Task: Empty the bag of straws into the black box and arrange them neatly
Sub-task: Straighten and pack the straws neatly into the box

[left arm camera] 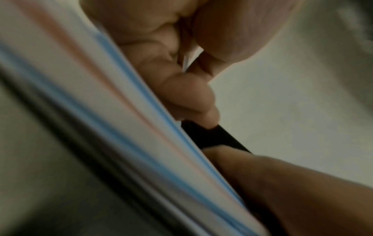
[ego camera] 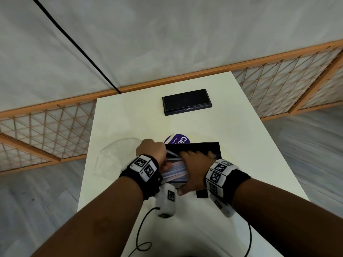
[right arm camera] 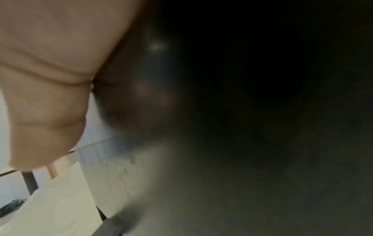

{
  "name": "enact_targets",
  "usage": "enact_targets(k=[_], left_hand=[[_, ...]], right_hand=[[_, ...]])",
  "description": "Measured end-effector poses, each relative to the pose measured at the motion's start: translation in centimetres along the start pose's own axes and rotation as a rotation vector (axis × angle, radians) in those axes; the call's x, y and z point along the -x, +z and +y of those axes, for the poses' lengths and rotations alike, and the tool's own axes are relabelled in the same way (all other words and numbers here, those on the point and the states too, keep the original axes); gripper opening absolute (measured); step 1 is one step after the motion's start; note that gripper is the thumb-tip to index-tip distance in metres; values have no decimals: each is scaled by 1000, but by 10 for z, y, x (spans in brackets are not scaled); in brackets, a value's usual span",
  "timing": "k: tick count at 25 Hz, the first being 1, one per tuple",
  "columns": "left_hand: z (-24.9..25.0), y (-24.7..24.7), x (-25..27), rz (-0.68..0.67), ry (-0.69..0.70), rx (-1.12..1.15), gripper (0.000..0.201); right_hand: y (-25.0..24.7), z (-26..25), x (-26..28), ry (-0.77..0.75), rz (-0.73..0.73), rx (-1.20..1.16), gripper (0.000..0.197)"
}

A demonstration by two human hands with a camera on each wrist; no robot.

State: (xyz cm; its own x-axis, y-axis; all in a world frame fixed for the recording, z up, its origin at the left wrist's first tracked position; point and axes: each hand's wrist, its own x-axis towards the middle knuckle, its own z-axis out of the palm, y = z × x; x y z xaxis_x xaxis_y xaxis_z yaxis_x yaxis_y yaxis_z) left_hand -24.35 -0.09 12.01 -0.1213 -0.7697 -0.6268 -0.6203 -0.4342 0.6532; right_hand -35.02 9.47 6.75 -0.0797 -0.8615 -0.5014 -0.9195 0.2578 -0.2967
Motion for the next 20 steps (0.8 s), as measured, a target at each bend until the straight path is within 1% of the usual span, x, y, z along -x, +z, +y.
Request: enact_targets(k=[2,5,7,9,11,12,14,15,17,18,19,20], left_hand=[[3,-11,5,29,105,-125,20],[8,-30,8,11,180,-247,19],[8,-43,10,-10,160,-289,22],[5,-56,9,-17,77,-224,22],[-3,-64,5,-49,21,-230,17],[-8,-67,2,-63,12,-267,16],[-16,-68,-7,-66,63,-421,21],[-21,-68,-11,-32,125,-525,26],[-28,-66,-12,114,265,-690,35],[-32,-64,-11,188,321,-737,41],[-37,-63,-10,238,371,-783,49],[-40,-60,-9,252,403,-822,57]], right_hand=[[-2,0,1,13,-9,-2,117],[-4,-4,3,15,-20,-9,125],[-3,-7,1,15,-12,-12,126],[-3,-9,-2,24,10,-36,123],[-1,-12,-3,38,27,-56,117],[1,-14,-4,42,28,-56,115],[5,-20,-6,54,20,-60,113],[7,-24,-7,65,15,-61,112],[10,-31,-11,97,6,-31,115],[11,-34,-12,117,3,-4,117],[11,-37,-14,137,5,21,117],[10,-39,-15,153,15,37,115]])
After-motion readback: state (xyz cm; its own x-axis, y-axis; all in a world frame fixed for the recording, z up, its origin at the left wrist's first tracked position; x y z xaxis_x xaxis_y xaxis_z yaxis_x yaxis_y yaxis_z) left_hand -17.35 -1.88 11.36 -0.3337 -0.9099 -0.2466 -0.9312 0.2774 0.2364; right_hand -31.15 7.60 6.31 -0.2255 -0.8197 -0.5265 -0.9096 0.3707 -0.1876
